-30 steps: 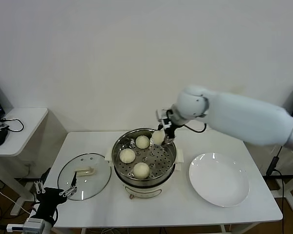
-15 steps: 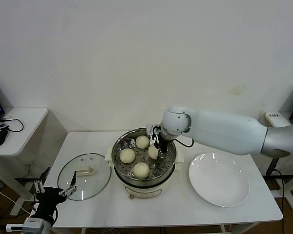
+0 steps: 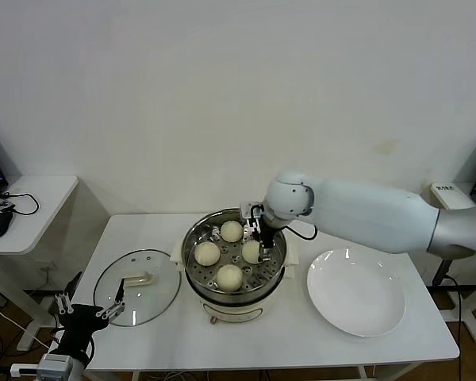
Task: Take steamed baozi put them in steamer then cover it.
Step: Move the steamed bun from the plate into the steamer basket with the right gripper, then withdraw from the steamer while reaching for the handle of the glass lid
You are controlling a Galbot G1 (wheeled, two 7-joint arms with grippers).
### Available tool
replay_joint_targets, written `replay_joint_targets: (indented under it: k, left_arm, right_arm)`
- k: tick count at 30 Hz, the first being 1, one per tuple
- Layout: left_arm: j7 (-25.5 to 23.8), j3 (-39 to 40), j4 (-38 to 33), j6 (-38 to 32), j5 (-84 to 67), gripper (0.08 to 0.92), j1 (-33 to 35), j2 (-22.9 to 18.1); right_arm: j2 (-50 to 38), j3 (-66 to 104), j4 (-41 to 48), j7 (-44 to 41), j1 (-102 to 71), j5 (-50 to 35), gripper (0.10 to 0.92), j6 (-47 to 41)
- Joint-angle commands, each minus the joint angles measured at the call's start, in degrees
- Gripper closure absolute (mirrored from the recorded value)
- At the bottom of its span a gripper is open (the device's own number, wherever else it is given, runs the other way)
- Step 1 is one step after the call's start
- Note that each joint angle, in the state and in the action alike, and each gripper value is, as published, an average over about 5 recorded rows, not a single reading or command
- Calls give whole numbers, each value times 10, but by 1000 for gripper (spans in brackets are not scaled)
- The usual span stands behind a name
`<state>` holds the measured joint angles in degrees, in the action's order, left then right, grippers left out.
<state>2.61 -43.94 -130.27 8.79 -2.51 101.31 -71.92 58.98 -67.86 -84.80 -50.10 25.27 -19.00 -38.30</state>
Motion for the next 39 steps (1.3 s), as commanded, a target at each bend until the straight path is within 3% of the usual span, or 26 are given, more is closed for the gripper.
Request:
replay_joint_targets:
  k: [1,8,13,16,20,26,33,39]
  left_arm:
    - [0,1,1,0,0,177,-1,0]
    - [1,8,6,-6,6,177,-5,1]
    - [1,9,17,-11,8,177,-11,1]
    - [0,10,27,-13,16,177,-15,1]
    - [-1,13,45,-18,42,177,-22,4]
    - [4,15,97,-39,181,177,-40,20]
    - [14,-3,157,-100,503,177,-48,54]
    - [50,-7,199,-138,715,177,-20,72]
  right_arm:
    - [-81,87,-62,30,10,-28,203,-2]
    - [-205,219,-174,305,-127,-133,203,11]
    - [-265,438,-241,489,-392,-172,202,115]
    - [-256,589,-266,547,-560,-152,203,184]
    - [-189,805,-275,538,-775,-72,202,262]
    - [-29,1042,-272,445,-967,59,203,374]
    - [136,1178,-293,393,-1083,56,203,395]
    - [183,1213,-291,391,-1130,54,203,404]
